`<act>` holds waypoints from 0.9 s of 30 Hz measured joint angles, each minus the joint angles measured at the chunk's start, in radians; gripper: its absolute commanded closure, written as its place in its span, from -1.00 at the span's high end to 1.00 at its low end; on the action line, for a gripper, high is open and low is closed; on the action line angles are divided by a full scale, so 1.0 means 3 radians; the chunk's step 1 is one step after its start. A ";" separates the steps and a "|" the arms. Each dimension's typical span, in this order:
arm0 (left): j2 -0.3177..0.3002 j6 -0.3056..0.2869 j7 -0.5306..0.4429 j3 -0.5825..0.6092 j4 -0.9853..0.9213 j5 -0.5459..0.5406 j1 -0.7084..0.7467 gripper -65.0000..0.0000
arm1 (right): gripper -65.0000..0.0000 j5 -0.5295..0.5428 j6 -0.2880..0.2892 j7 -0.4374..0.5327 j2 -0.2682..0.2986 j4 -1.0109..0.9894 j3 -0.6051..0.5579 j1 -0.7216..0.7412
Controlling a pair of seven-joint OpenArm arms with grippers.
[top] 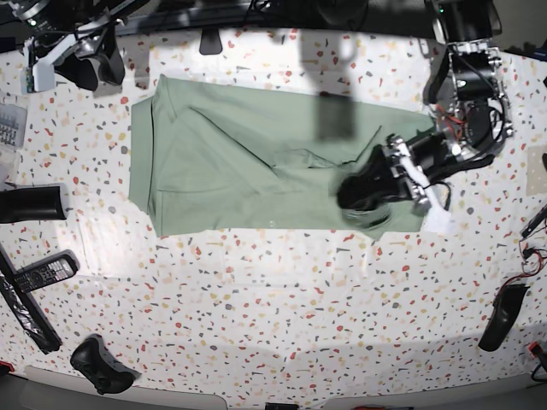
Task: Fold the T-shirt properly
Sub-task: 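Lift the strip end with the left gripper and fold it toward the middle, then grasp the strip end near the collar with the right gripper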
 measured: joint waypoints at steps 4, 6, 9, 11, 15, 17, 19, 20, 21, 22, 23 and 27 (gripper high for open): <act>0.0028 -0.0001 0.0167 0.0402 0.0000 -0.0004 -0.0006 -0.01 | -0.20 0.0000 0.0001 0.0000 0.0000 0.0000 0.0000 0.0000; 0.0028 -0.0001 0.0216 0.0492 0.0000 0.0006 -0.0005 -0.01 | -0.20 0.0000 0.0000 0.0000 0.0000 0.0000 0.0000 0.0000; 0.0017 -0.0001 0.0187 0.0500 0.0000 0.0008 -0.0011 -0.01 | -0.20 0.0000 0.0000 0.0000 0.0000 0.0000 0.0000 0.0000; -0.0048 -0.0001 0.0179 0.0500 0.0000 0.0006 -0.0039 -0.01 | -0.20 0.0000 0.0000 0.0000 0.0000 0.0000 0.0000 0.0000; -0.0263 -0.0001 0.0178 0.0496 0.0000 0.0006 -0.0130 -0.01 | -0.20 0.0000 0.0000 0.0000 0.0000 0.0000 0.0000 0.0000; -0.0387 -0.0001 0.0187 0.0491 0.0000 0.0008 -0.0125 -0.01 | -0.20 0.0000 0.0000 0.0017 0.0000 0.0000 0.0000 0.0000; -0.0506 -0.0003 0.0165 0.0490 0.0000 0.0008 -0.0112 -0.01 | -0.20 -0.0103 0.0000 0.0116 -0.0001 0.0000 0.0000 0.0052; -0.0549 -0.0003 0.0127 0.0490 0.0000 0.0008 -0.0109 -0.01 | -0.20 -0.0284 0.0001 0.0187 -0.0003 0.0000 0.0000 0.0130; -0.0579 -0.0003 0.0086 0.0490 0.0000 0.0006 -0.0108 -0.01 | -0.20 -0.0460 0.0001 0.0262 -0.0003 -0.0011 0.0000 0.0231; -0.0594 -0.0001 0.0075 0.0490 0.0000 0.0006 -0.0109 -0.01 | -0.20 -0.0546 -0.0003 0.0367 -0.0001 -0.0056 0.0001 0.0343; -0.0599 -0.0003 0.0075 0.0488 0.0000 0.0006 -0.0111 -0.01 | -0.20 -0.0566 -0.0178 0.0415 -0.0001 -0.0106 0.0000 0.0463; -0.0598 -0.0001 0.0079 0.0497 0.0000 0.0005 -0.0109 -0.01 | 0.07 -0.0792 -0.0292 0.0318 -0.0003 -0.0355 0.0001 0.0862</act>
